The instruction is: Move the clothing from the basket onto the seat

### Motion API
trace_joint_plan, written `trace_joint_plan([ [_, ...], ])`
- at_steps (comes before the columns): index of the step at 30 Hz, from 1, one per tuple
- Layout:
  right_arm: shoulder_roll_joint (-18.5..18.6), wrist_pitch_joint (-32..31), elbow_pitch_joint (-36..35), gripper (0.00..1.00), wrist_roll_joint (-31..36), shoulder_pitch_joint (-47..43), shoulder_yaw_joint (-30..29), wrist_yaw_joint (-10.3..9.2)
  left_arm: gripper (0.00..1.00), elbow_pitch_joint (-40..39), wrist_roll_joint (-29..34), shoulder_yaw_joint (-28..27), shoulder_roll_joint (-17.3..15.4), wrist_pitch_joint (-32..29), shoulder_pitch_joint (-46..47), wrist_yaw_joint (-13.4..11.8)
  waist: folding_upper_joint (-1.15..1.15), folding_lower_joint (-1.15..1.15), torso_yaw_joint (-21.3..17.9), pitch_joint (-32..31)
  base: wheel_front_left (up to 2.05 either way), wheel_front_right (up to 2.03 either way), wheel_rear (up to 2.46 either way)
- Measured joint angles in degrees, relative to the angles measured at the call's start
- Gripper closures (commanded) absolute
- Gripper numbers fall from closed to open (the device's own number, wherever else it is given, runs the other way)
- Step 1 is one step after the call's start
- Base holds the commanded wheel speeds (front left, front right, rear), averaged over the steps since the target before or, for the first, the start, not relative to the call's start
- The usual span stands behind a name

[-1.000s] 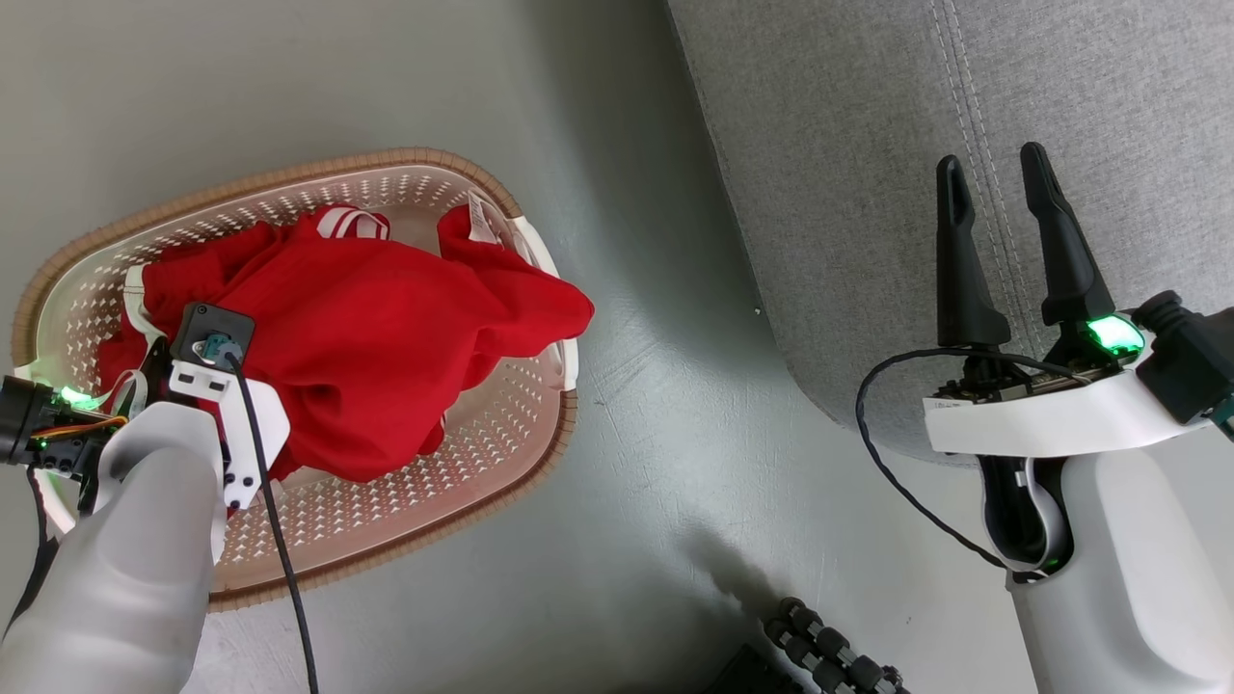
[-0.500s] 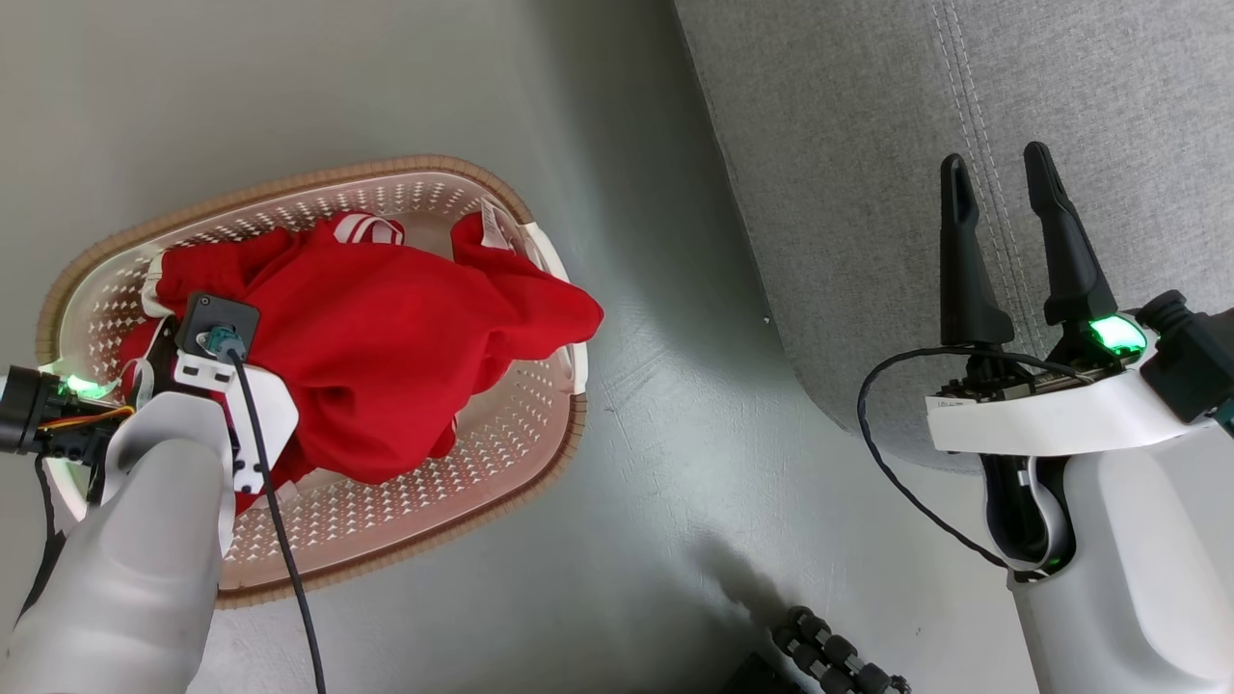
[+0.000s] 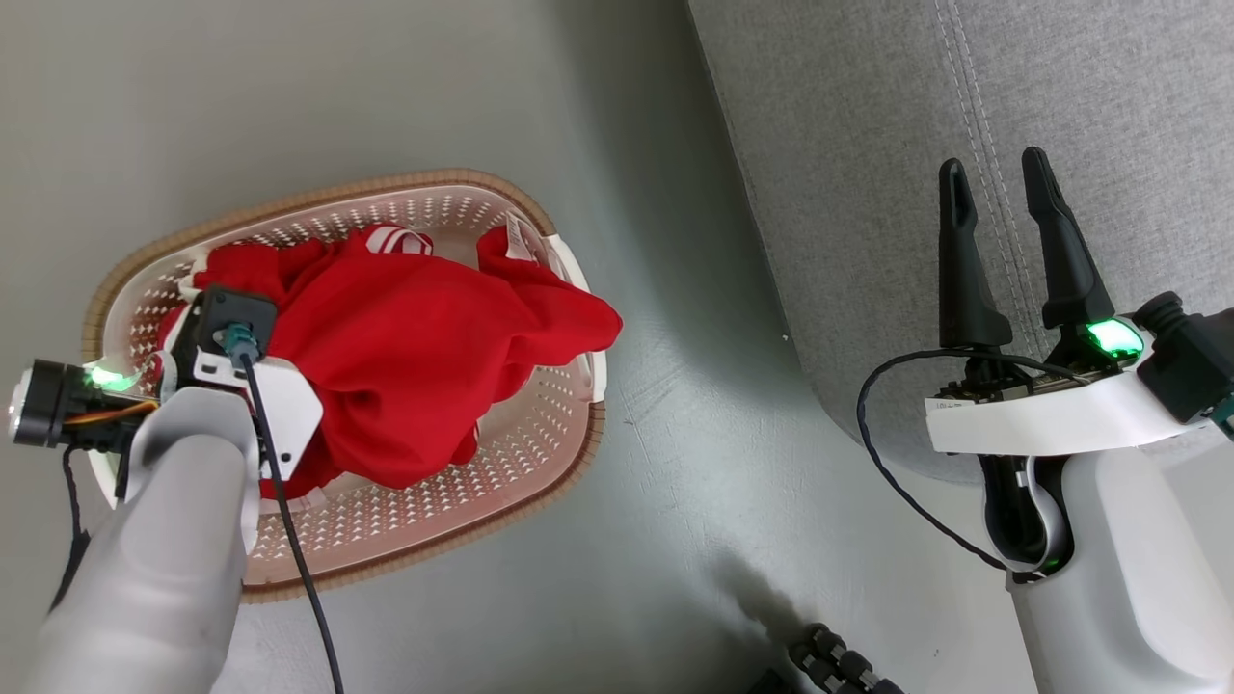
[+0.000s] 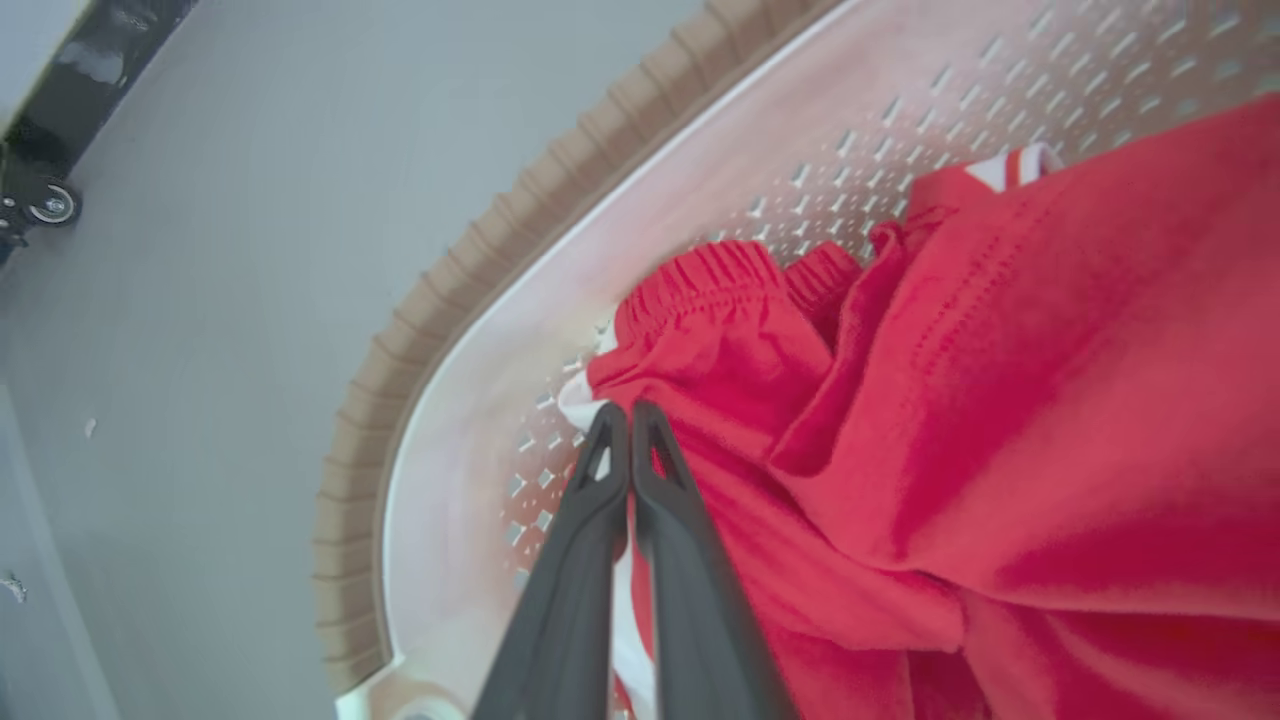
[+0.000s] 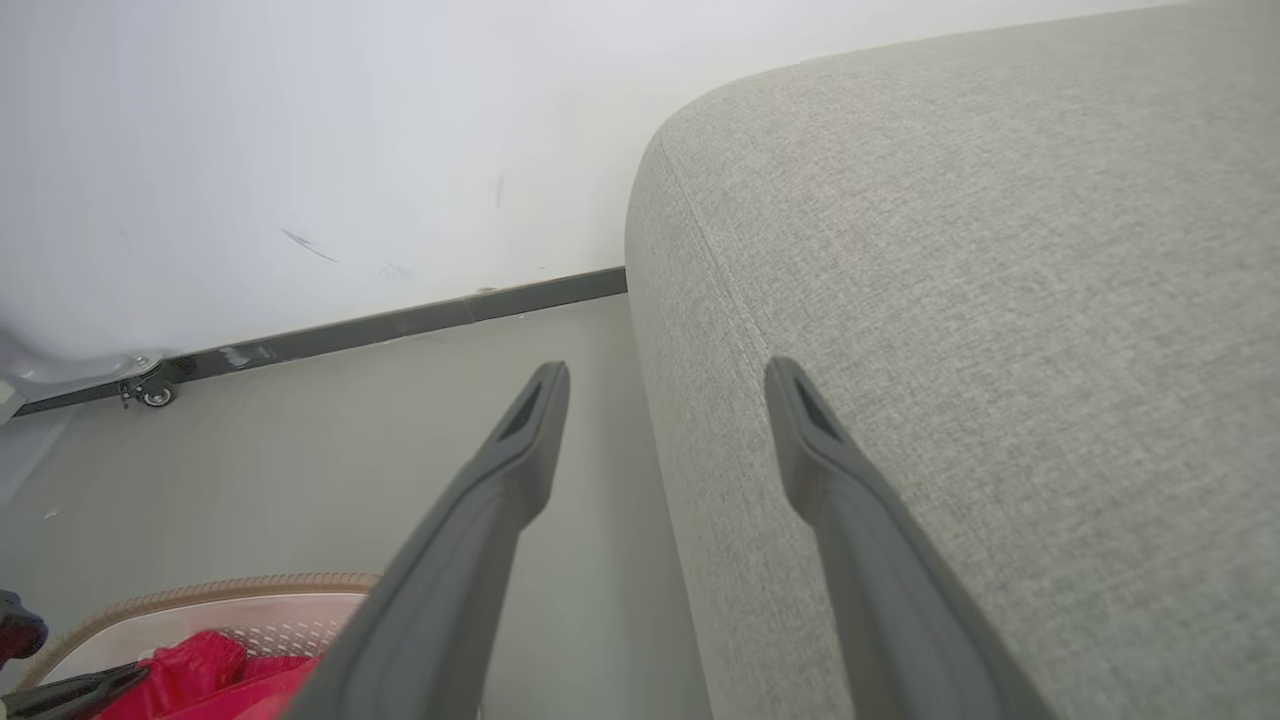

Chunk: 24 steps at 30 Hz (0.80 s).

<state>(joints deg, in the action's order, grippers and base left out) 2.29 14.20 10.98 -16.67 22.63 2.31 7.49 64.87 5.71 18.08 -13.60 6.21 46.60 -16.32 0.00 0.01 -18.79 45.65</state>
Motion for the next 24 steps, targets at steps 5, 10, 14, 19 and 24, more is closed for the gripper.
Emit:
trace_joint_plan([
  [5,0.0,0.0,0.2,0.00,0.2,0.0,0.0,0.00,1.00,-0.7,-0.3,0.0,0.6,1.8,-1.8,0.0,0.00,0.00,0.7,-1.0,0.00,0.00,0.00],
  [10,0.0,0.0,0.5,0.00,1.2,0.0,0.1,0.00,1.00,-1.8,-1.0,-0.2,1.5,3.5,-3.2,0.0,0.00,0.00,1.5,-2.2,0.00,0.00,0.00],
  [14,0.1,0.0,0.6,0.00,2.1,0.0,0.1,0.00,1.00,-2.4,-1.2,-0.2,2.3,4.4,-4.4,-0.1,0.00,0.00,2.3,-3.3,0.00,0.00,0.00],
  [19,0.1,0.0,0.8,0.00,2.8,0.0,0.1,0.00,1.00,-3.7,-1.7,-0.1,3.3,5.4,-5.9,-0.1,0.00,0.00,3.2,-4.7,0.00,0.00,0.00],
  [24,0.1,0.0,1.4,0.00,3.4,0.0,0.1,0.00,1.00,-5.5,-2.1,-0.1,3.7,6.3,-6.8,-0.1,0.00,0.00,4.2,-6.3,0.00,0.00,0.00],
])
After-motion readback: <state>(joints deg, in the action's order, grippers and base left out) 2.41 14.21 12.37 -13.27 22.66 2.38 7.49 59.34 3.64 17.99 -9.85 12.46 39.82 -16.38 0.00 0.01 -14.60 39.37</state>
